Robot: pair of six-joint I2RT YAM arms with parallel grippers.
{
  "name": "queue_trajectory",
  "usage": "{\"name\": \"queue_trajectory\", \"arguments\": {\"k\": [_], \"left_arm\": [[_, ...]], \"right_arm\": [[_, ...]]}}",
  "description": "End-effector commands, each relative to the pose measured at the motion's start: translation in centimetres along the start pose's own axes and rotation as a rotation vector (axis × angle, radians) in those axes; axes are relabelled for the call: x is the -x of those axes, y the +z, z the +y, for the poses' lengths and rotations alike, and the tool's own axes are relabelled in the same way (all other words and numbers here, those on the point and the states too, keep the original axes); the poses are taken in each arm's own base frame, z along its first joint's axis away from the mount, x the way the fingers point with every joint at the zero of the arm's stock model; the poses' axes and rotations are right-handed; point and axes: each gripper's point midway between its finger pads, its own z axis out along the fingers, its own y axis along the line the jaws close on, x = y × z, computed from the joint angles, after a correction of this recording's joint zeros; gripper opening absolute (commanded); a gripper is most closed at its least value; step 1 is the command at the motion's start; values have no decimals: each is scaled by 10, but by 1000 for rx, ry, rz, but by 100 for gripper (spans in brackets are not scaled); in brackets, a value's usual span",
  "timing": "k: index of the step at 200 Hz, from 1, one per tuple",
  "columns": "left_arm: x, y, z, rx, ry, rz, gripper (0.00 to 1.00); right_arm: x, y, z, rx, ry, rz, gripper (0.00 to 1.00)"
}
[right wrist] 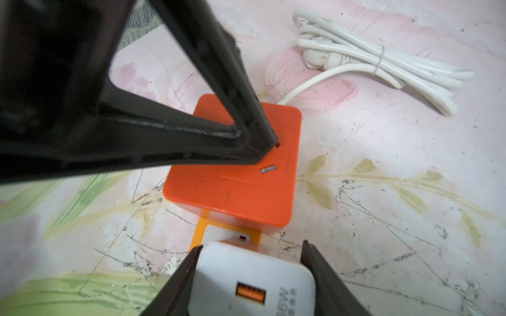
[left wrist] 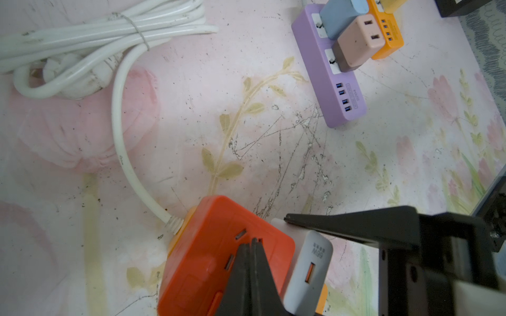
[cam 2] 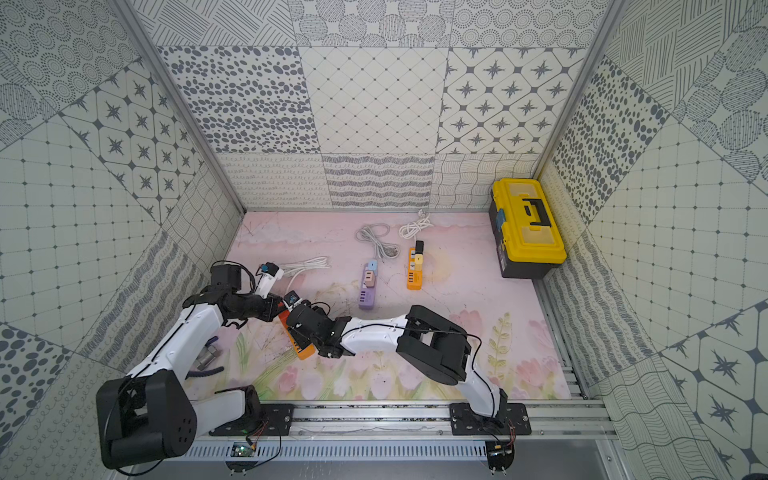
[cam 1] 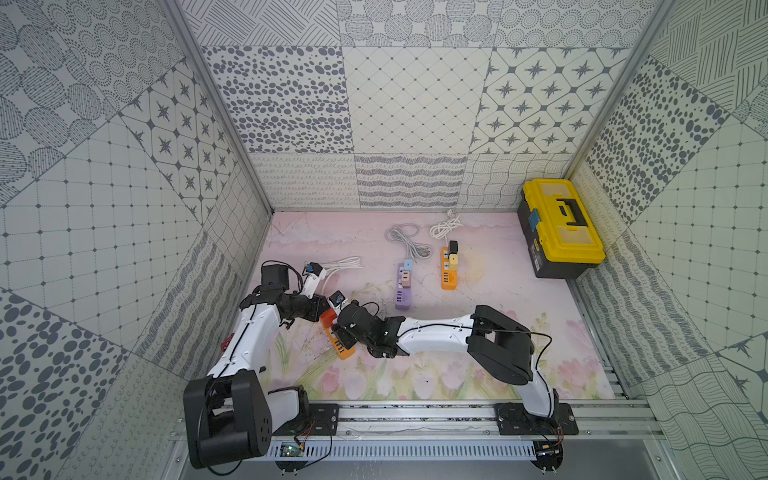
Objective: Pull the plug off the socket
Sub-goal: Remove the plug from the socket.
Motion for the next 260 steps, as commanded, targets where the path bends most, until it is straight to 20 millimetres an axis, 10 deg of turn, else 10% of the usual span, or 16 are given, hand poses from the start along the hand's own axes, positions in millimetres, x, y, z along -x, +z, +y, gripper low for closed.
{"name": "queue_trajectory", "arguments": {"k": [1,260], "left_arm": [[-78,-5,16,135,-97,325,0],[-80,-5,17,145,-97,320,0]], "right_arm": [[18,-10,12,22,-7,-39,37],[34,-22,2,119,142,-60,36]]}}
